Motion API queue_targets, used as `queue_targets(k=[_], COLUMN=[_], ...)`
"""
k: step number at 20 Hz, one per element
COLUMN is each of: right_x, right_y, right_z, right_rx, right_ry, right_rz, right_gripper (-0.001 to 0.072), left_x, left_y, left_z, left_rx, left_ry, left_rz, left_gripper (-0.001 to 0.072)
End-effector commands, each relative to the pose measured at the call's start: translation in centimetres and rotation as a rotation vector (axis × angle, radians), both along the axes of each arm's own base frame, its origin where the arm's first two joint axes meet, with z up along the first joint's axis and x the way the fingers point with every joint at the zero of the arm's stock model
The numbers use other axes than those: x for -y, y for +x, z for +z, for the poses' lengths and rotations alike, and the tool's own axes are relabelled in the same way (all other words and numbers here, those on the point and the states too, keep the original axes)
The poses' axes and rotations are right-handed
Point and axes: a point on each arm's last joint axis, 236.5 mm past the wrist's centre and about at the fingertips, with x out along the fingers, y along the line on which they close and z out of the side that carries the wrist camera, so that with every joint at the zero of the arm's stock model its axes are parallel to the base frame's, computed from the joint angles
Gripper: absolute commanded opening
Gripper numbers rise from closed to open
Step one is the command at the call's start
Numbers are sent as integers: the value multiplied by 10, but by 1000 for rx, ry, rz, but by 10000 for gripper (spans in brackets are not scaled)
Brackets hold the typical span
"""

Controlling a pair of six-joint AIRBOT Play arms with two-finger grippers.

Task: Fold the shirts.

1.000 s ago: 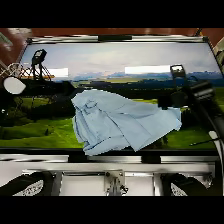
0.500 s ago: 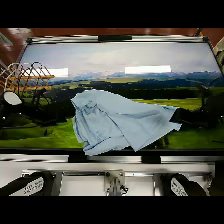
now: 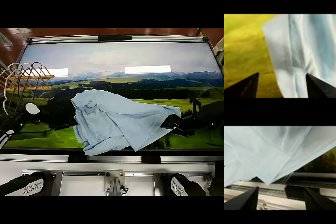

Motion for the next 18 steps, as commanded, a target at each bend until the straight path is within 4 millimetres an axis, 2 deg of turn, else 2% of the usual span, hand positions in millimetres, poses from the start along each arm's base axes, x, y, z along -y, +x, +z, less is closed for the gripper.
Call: queue_targets(k=[1, 4, 7, 8, 9, 12, 13, 15, 18], right_x=[-2, -3, -10, -17, -26, -40, -41, -47, -60], right_y=[1, -4, -23, -32, -41, -57, -58, -58, -55], right_z=[-1, -3, -25, -34, -42, -61, -68, -76, -88], right_rx=[3, -17, -93, -125, -148, -186, -191, -188, -153], right_ry=[11, 13, 43, 69, 108, 162, 162, 191, 152], right_rz=[-6, -1, -18, -25, -22, -49, -71, -112, -82], right_gripper=[672, 672, 672, 672, 672, 672, 672, 672, 672], left_x=[9, 20, 38, 40, 43, 46, 47, 50, 51], left_y=[20, 14, 20, 23, 24, 23, 20, 19, 28], left_z=[-2, -21, -21, -20, -18, -16, -14, -7, 12], left_rx=[49, 1, 23, 32, 33, 27, 31, 53, 111], left_ry=[-32, -44, -98, -105, -113, -131, -133, -137, -140], left_rz=[25, -5, -8, 3, 8, 12, -11, -61, -75], left_gripper=[720, 720, 720, 676, 508, 101, 26, 28, 28])
